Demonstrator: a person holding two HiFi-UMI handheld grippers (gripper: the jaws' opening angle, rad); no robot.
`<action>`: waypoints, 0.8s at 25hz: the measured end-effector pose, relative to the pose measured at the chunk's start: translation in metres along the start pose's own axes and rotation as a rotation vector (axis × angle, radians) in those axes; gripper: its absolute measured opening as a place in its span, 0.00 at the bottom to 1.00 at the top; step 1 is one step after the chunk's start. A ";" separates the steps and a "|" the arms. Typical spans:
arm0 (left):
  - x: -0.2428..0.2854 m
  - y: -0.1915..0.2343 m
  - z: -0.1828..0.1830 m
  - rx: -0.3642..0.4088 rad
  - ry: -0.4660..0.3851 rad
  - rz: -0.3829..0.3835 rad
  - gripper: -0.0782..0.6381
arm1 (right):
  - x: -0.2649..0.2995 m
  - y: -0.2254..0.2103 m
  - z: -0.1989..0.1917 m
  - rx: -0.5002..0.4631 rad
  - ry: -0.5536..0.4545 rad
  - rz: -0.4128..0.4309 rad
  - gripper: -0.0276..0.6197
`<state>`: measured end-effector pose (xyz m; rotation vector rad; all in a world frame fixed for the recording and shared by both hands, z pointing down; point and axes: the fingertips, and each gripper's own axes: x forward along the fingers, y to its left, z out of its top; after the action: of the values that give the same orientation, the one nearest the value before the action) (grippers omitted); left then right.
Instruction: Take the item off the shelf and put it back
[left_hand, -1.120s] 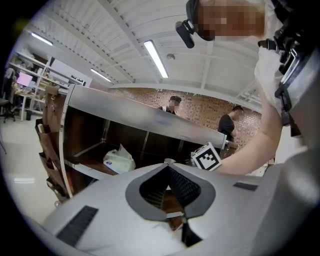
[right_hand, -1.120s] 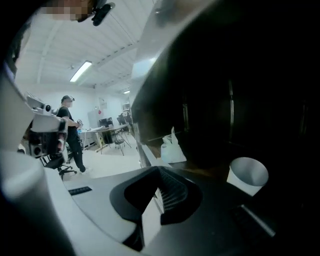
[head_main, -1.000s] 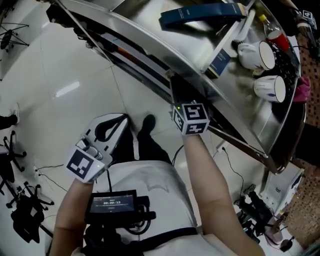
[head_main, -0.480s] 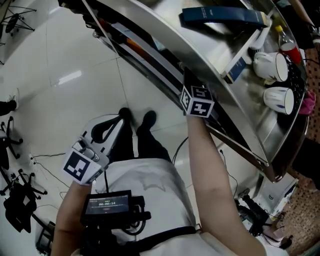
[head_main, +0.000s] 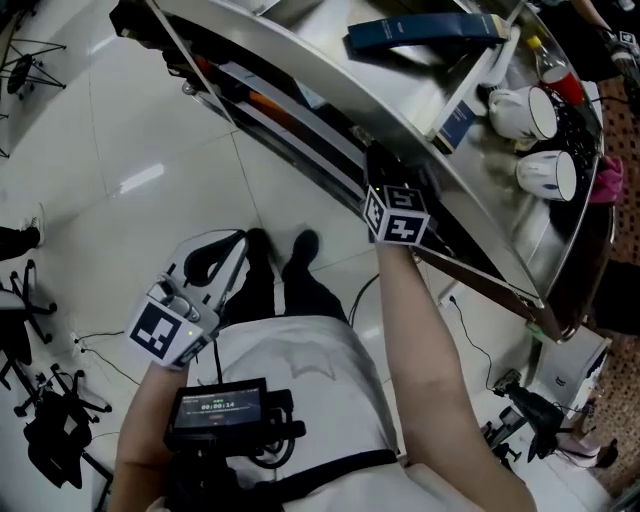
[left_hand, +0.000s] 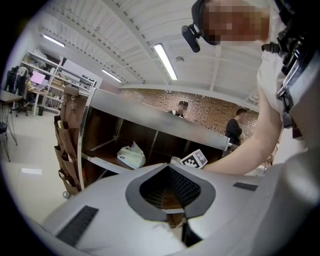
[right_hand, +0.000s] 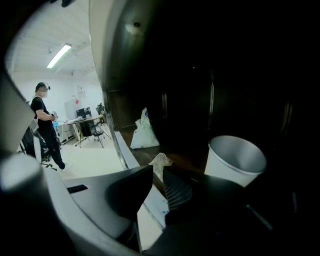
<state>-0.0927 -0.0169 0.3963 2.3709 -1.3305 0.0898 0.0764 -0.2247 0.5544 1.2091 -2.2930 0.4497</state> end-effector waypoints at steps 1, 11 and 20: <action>-0.001 0.000 0.003 0.008 -0.002 -0.011 0.12 | -0.008 0.003 -0.001 -0.001 -0.003 0.000 0.16; -0.013 -0.020 0.013 0.077 0.010 -0.195 0.12 | -0.132 0.039 0.014 -0.013 -0.122 -0.025 0.05; -0.001 -0.078 0.023 0.189 -0.002 -0.327 0.12 | -0.239 0.085 0.033 0.006 -0.324 0.151 0.05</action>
<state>-0.0318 0.0105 0.3499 2.7145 -0.9546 0.1217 0.1106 -0.0352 0.3862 1.1886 -2.6723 0.3329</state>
